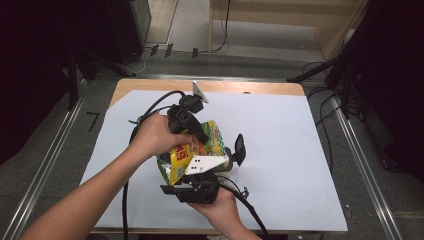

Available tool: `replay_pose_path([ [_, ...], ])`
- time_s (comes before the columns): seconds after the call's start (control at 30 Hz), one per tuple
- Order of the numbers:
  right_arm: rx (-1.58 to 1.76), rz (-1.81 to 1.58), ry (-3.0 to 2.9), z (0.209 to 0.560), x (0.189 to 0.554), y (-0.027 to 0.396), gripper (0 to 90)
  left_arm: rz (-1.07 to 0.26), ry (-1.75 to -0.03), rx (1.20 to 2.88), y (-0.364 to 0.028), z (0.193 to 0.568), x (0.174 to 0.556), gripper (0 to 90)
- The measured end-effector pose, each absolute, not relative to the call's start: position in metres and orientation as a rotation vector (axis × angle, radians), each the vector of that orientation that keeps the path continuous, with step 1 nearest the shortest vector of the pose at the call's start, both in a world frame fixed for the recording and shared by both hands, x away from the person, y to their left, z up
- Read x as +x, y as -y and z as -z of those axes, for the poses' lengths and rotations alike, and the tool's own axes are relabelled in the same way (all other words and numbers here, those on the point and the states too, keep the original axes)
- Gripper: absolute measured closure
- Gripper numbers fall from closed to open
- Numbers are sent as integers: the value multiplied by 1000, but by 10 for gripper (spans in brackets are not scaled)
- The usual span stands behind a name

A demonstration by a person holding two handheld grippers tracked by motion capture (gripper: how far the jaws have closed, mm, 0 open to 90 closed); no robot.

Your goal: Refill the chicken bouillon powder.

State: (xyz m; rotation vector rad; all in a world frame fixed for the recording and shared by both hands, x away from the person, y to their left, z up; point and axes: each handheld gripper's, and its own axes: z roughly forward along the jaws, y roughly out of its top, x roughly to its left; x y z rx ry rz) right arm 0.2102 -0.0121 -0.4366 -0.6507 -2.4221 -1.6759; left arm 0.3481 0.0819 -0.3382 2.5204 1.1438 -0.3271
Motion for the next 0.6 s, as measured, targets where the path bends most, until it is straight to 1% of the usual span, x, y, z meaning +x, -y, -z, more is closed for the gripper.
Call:
replay_pose_path([
  [0.13,-646,1679,2425,437,210,12,720,301,-1144,2557,-76,335,346,813],
  [0.33,-640,1692,2417,435,210,13,728,321,-1183,2579,-71,332,348,825],
  [0.6,-623,1704,2435,432,210,12,731,306,-1178,2593,-69,330,347,828],
])
